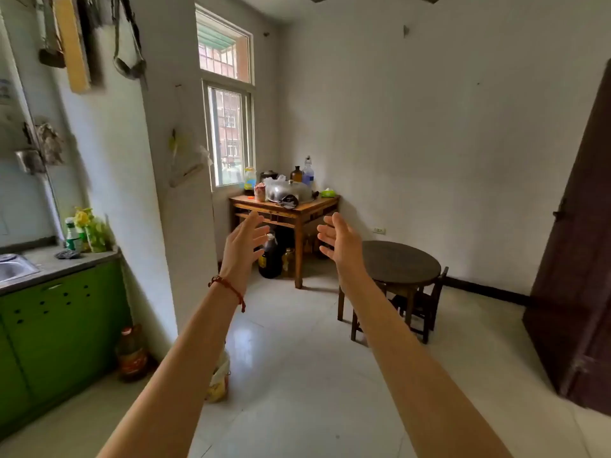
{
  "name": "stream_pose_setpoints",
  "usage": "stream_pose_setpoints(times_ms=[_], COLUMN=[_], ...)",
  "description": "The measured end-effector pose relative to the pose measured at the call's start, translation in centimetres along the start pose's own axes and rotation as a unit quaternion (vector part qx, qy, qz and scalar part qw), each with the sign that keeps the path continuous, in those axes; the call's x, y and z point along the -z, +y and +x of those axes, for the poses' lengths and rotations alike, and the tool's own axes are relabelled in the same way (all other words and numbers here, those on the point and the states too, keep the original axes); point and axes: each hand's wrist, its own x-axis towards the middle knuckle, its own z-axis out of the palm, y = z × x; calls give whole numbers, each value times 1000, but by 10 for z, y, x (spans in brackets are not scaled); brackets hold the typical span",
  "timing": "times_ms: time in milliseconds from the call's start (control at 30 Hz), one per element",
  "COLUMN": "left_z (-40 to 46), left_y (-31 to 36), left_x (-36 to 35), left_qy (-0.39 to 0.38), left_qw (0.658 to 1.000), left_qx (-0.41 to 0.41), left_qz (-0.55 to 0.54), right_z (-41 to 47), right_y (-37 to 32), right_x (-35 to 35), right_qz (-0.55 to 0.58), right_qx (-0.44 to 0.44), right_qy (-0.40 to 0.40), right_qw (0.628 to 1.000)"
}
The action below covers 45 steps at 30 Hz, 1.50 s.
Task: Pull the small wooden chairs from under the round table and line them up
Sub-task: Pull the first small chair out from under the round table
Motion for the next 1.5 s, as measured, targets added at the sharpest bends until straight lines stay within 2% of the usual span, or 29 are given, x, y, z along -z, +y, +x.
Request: stream_pose_setpoints(times_ms=[467, 1200, 1500], left_z=[106, 350, 427], left_y=[-42, -118, -171], left_x=[-76, -182, -252], left_qy=[-54, -155, -169], left_qw=[998, 984, 982], left_qx=[17, 48, 54], left_qz=[-14, -68, -61], right_z=[108, 338, 432], right_y=[27, 82, 115], right_x=[62, 105, 151], right_qz=[11, -5, -9], right_qx=[10, 48, 49], right_qy=[61, 201, 215], right_qw=[998, 978, 975])
